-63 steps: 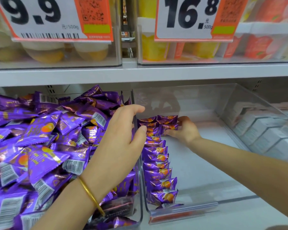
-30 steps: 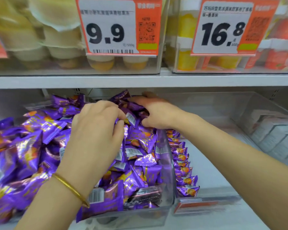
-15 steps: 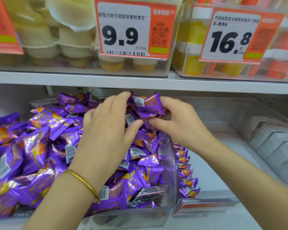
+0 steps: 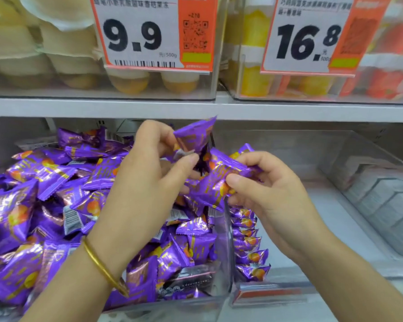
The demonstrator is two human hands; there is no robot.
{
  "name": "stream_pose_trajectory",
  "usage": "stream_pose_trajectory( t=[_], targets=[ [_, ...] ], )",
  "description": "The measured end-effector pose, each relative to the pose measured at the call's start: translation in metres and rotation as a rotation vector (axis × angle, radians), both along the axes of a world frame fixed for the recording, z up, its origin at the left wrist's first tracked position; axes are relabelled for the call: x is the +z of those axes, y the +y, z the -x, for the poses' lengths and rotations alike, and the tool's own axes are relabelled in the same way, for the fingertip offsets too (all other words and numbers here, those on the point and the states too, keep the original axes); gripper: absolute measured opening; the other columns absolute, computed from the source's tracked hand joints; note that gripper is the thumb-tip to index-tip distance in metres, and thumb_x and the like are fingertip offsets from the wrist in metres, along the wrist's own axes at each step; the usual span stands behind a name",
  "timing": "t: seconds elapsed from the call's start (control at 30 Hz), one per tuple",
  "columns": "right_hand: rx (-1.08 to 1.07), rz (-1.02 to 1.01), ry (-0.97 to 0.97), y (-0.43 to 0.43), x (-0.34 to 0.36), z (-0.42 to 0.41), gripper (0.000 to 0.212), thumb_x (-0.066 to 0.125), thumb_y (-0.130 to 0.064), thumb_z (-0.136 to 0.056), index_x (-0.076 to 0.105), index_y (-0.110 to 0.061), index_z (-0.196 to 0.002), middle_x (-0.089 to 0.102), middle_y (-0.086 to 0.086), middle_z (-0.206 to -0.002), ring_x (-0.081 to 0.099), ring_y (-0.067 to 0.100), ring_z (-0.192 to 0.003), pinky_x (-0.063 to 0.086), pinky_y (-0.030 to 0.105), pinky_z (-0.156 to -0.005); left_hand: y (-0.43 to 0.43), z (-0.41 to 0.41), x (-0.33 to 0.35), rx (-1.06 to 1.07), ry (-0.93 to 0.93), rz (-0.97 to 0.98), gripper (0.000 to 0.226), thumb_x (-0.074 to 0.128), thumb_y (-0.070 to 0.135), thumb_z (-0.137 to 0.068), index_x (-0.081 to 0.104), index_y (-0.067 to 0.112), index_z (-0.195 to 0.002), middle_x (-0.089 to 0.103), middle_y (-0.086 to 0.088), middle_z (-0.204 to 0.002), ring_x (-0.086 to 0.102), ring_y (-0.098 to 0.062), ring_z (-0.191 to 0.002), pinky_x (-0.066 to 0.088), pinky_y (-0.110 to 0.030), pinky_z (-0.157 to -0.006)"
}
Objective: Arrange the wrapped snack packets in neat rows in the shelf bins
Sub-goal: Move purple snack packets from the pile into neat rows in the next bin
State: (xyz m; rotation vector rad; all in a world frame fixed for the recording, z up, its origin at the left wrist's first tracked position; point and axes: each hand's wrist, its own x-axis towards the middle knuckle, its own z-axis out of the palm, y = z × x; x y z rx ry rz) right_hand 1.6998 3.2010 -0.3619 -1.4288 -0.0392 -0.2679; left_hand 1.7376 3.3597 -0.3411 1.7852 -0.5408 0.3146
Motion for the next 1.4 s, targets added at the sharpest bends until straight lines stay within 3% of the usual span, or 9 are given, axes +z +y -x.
stream_pose_trajectory(
  t=[0.27,0.4,0.47,0.57,0.7,0.83,1.03,1.23,1.4],
  targets=[
    [0.021,-0.331,0.108,-0.027,0.003,-0.001,0.018,0.061,-0.012,-0.065,0.056,-0.013,-0.082,0.064,0.007,-0.073,0.059,0.018,-0.061,0.053,0.028,-0.058,-0.005,-0.002,-0.003,0.027,-0.001,-0.106,0.038,0.057,-0.007,-0.083,0.050,0.030,-0.078,0.058,-0.003,-0.091,0.067,-0.010,-0.061,0.046,-0.011,-0.052],
    [0.056,-0.431,0.151,-0.032,0.003,-0.001,0.014,0.060,-0.013,-0.066,0.058,-0.013,-0.079,0.059,0.012,-0.084,0.061,0.018,-0.060,0.055,0.026,-0.054,-0.008,-0.005,-0.008,0.072,-0.001,-0.124,0.035,0.063,-0.002,-0.080,0.054,0.031,-0.080,0.061,-0.010,-0.100,0.069,-0.015,-0.078,0.054,-0.026,-0.068],
    [0.070,-0.441,0.172,-0.031,0.001,-0.002,0.014,0.059,-0.013,-0.066,0.057,-0.013,-0.080,0.060,0.009,-0.078,0.061,0.017,-0.057,0.054,0.026,-0.052,-0.011,-0.004,-0.008,0.058,0.033,-0.072,0.035,0.062,-0.006,-0.080,0.056,0.028,-0.080,0.061,-0.005,-0.104,0.069,-0.013,-0.081,0.053,-0.021,-0.068],
    [0.064,-0.412,0.178,-0.030,-0.004,-0.003,0.016,0.060,-0.012,-0.067,0.056,-0.013,-0.083,0.060,0.005,-0.071,0.061,0.019,-0.060,0.056,0.028,-0.057,-0.015,0.001,-0.004,-0.041,0.205,0.098,0.033,0.055,-0.014,-0.083,0.062,0.018,-0.084,0.068,0.010,-0.091,0.068,0.001,-0.083,0.050,-0.009,-0.069],
    [0.078,-0.358,0.161,-0.031,-0.006,-0.005,0.016,0.060,-0.012,-0.069,0.056,-0.013,-0.085,0.063,0.006,-0.074,0.060,0.018,-0.061,0.056,0.031,-0.062,-0.014,0.004,-0.003,-0.123,0.361,0.337,0.012,0.064,0.019,-0.077,0.065,0.009,-0.083,0.071,-0.007,-0.098,0.070,-0.011,-0.084,0.055,-0.029,-0.086],
    [0.102,-0.280,0.154,-0.028,-0.006,-0.005,0.018,0.062,-0.013,-0.070,0.057,-0.015,-0.087,0.063,0.005,-0.077,0.058,0.017,-0.061,0.056,0.032,-0.064,-0.013,0.004,-0.007,-0.057,0.371,0.293,0.023,0.079,0.012,-0.067,0.059,0.013,-0.078,0.069,-0.007,-0.098,0.070,-0.009,-0.079,0.051,-0.037,-0.091],
    [0.025,-0.409,0.194,-0.039,0.000,-0.007,0.014,0.050,-0.008,-0.088,0.057,-0.017,-0.080,0.061,0.004,-0.075,0.061,0.015,-0.058,0.055,0.029,-0.057,-0.008,0.002,-0.006,-0.117,0.382,0.299,0.035,0.078,0.000,-0.063,0.062,0.021,-0.086,0.070,-0.009,-0.088,0.064,-0.022,-0.077,0.048,-0.037,-0.079],
    [0.121,-0.223,0.061,-0.026,0.003,-0.004,0.018,0.059,-0.018,-0.070,0.058,-0.017,-0.088,0.062,0.002,-0.080,0.056,0.012,-0.063,0.049,0.025,-0.054,-0.013,0.009,-0.006,-0.164,0.389,0.156,0.024,0.068,-0.004,-0.078,0.069,0.019,-0.088,0.069,-0.001,-0.095,0.070,-0.020,-0.068,0.058,-0.036,-0.078],
    [0.046,0.009,-0.054,-0.018,0.004,-0.002,0.015,0.067,-0.008,-0.075,0.066,-0.017,-0.087,0.064,-0.007,-0.070,0.056,0.002,-0.054,0.043,0.011,-0.049,-0.017,0.013,-0.002,-0.266,0.450,0.186,0.016,0.071,0.030,-0.070,0.073,0.017,-0.079,0.071,-0.007,-0.088,0.068,-0.016,-0.077,0.058,-0.032,-0.070]
  ],
)
